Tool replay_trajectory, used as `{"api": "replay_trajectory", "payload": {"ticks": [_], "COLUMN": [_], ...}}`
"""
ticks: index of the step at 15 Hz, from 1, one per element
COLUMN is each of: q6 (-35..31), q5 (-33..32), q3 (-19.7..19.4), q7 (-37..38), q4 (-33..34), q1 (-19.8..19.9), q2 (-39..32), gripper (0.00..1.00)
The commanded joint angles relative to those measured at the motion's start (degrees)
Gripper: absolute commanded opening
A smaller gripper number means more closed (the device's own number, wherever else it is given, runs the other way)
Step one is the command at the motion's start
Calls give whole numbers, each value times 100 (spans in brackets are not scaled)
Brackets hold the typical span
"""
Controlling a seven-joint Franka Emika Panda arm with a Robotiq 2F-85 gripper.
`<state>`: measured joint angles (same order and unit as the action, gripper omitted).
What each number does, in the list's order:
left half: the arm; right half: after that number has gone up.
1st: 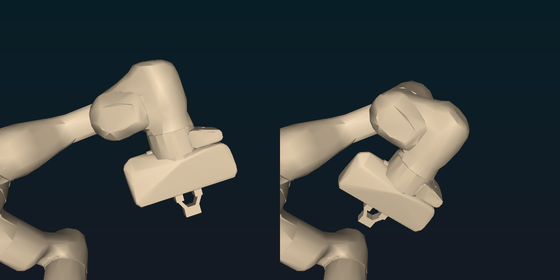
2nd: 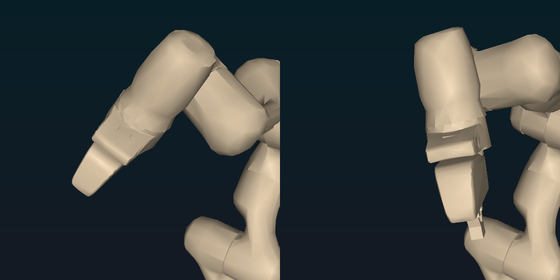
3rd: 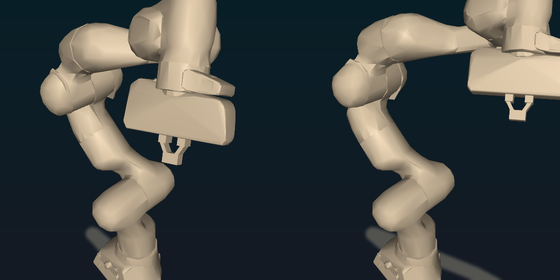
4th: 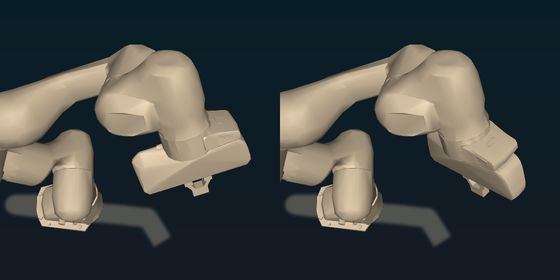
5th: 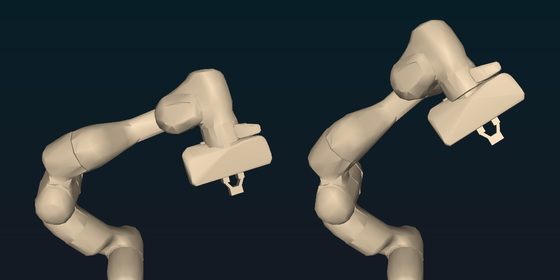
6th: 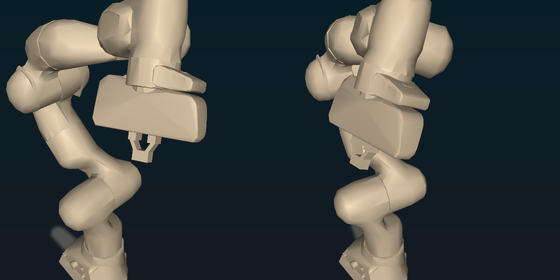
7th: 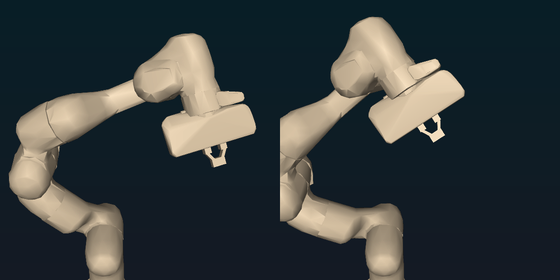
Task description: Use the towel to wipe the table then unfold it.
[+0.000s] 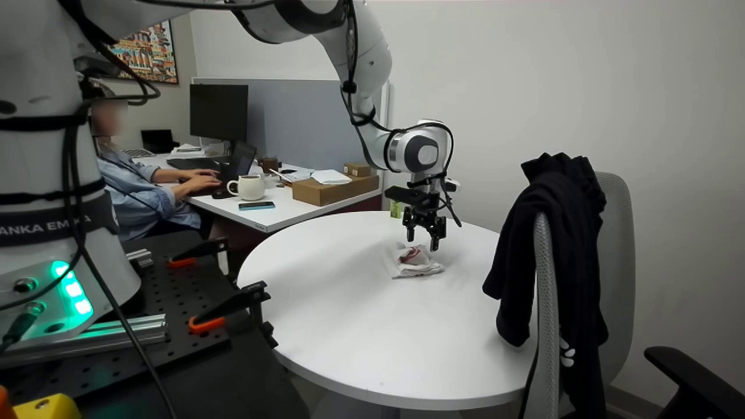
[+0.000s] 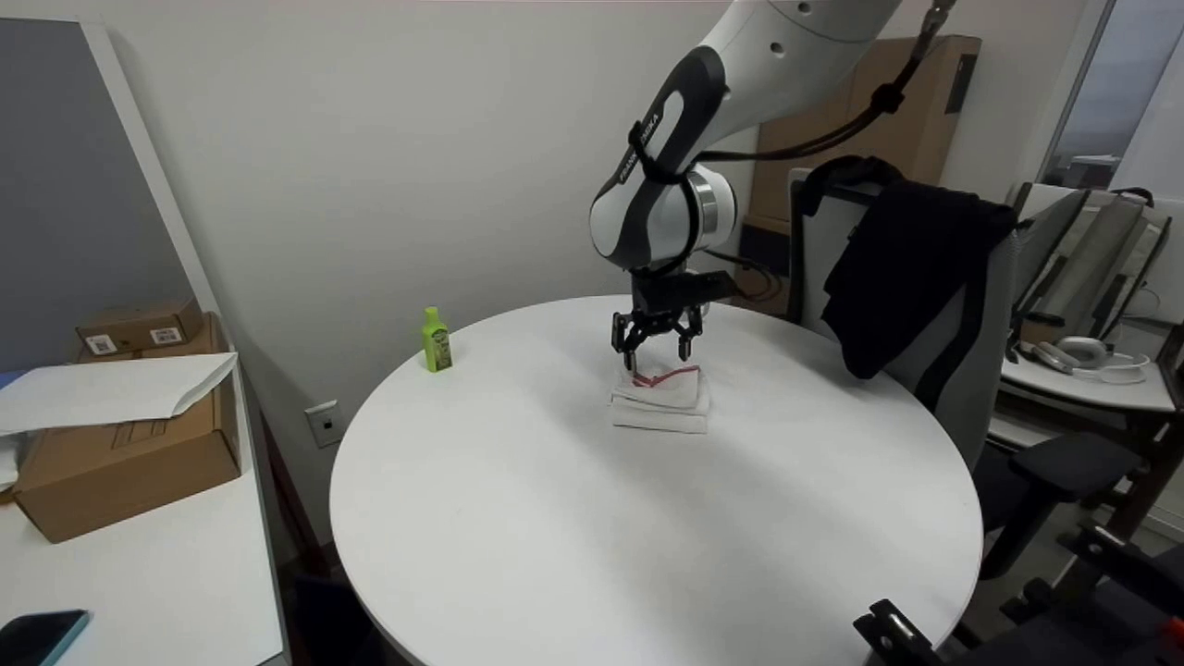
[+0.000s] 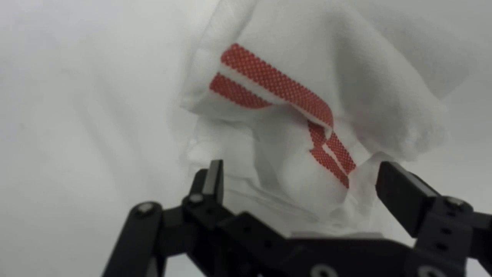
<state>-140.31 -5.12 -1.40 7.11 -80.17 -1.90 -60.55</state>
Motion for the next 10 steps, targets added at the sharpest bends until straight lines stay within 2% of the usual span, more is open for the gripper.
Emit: {"api": "replay_trajectory", "payload": {"ticks": [1,7,10], "q6": [-362,6,334], "q5": [186,235,103], "q3": [76,530,592], "q7": [-188,-1161,-1535], "q4": [-1052,-1914,-2098], "q1": [102,382,342], "q2": [830,1509,1662], "gripper": [100,100,100]}}
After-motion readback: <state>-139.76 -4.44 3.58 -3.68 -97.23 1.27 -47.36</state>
